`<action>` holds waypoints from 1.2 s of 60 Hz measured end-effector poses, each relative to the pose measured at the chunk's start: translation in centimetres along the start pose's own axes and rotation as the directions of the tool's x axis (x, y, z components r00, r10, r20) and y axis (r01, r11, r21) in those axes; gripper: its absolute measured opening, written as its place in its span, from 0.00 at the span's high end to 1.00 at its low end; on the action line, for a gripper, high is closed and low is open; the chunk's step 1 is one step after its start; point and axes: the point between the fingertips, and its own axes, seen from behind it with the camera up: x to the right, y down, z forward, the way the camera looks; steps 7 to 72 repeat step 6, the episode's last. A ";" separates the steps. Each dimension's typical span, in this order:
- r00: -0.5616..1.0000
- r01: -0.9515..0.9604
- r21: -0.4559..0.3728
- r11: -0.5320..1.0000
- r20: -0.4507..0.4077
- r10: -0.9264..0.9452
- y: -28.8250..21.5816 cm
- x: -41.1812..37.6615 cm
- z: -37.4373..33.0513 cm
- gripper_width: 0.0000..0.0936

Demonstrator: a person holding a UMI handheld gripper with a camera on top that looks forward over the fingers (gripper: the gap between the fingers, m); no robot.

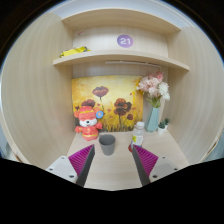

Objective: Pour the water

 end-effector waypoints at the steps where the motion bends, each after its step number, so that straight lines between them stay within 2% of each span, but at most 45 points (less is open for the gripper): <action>1: 1.000 0.000 0.001 1.000 0.001 0.000 0.0 0.0 -0.1 0.17; 72: 1.000 0.003 -0.003 1.000 -0.004 -0.003 0.1 0.1 -0.4 0.17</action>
